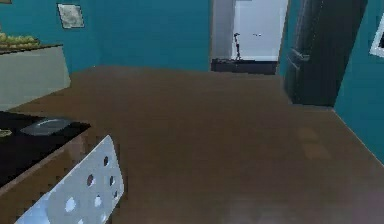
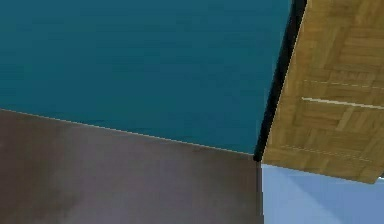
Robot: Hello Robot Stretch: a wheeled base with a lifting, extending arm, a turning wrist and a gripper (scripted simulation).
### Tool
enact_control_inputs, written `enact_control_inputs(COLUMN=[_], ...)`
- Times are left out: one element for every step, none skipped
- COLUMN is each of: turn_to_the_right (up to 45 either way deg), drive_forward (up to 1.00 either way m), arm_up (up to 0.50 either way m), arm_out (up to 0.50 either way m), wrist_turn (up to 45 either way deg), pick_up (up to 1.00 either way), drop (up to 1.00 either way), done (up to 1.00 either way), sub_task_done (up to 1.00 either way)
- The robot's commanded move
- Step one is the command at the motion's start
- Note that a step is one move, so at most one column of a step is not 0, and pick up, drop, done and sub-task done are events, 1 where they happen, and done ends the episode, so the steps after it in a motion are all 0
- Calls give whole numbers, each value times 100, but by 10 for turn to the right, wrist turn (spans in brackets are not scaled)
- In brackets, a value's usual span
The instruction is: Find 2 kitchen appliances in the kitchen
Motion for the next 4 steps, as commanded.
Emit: enact_control_inputs(turn_to_the_right=[450, 450, 30, 0], drive_forward=[0, 0, 0, 20], arm_up=[0, 0, 0, 0], arm_out=[0, 0, 0, 0], wrist_turn=[0, 0, 0, 0], pick_up=[0, 0, 0, 0], drop=[0, 0, 0, 0], done=[0, 0, 0, 0], sub_task_done=[0, 0, 0, 0])
